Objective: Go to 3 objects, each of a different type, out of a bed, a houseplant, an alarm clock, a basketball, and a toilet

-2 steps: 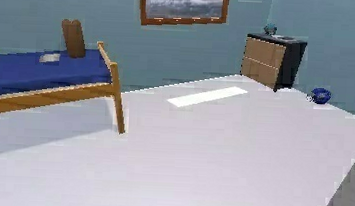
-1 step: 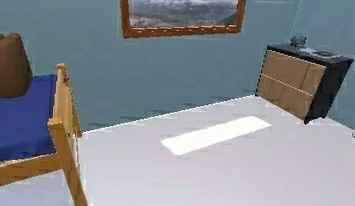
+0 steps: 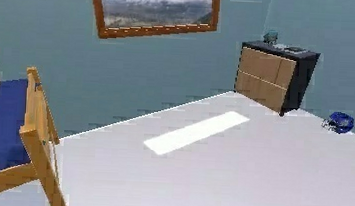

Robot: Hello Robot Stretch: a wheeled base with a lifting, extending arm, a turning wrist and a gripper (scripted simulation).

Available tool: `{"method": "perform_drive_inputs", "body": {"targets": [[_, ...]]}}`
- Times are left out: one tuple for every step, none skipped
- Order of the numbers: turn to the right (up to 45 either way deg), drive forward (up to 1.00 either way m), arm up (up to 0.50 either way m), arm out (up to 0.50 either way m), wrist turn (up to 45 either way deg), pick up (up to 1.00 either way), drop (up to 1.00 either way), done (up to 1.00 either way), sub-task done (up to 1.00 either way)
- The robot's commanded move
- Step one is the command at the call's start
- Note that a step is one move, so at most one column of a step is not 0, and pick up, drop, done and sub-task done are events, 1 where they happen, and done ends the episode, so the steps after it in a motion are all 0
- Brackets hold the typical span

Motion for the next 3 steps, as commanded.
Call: {"method": "perform_drive_inputs", "body": {"targets": [[0.0,0.7,0.0,0.0,0.0,0.0,0.0,0.0,0.0],[-45.0,0.0,0.0,0.0,0.0,0.0,0.0,0.0,0.0],[-45.0,0.0,0.0,0.0,0.0,0.0,0.0,0.0,0.0]]}}
